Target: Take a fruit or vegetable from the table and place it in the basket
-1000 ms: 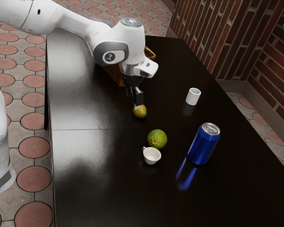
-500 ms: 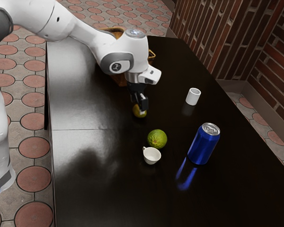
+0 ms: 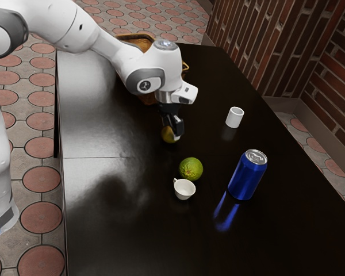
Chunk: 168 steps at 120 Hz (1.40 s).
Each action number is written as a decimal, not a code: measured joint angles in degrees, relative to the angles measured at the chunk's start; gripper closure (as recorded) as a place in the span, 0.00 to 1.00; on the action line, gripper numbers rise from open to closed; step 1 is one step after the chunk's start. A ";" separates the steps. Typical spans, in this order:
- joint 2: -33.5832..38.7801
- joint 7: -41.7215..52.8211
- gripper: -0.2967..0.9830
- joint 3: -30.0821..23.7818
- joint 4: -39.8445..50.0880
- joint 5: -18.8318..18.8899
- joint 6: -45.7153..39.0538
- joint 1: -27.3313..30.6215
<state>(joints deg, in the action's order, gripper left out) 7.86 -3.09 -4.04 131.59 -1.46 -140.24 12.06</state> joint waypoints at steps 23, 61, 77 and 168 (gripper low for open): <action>-1.54 -0.06 0.29 0.00 -0.14 -0.48 -1.50 0.34; -3.12 -0.09 0.30 -0.05 -0.82 -0.62 -2.90 1.60; -3.44 -0.15 0.36 -0.09 -0.87 -0.58 -3.09 1.50; 4.31 -2.05 0.49 -0.84 -18.98 2.32 13.46 4.33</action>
<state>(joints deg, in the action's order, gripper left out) 12.17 -5.14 -4.89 112.61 0.87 -126.78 16.39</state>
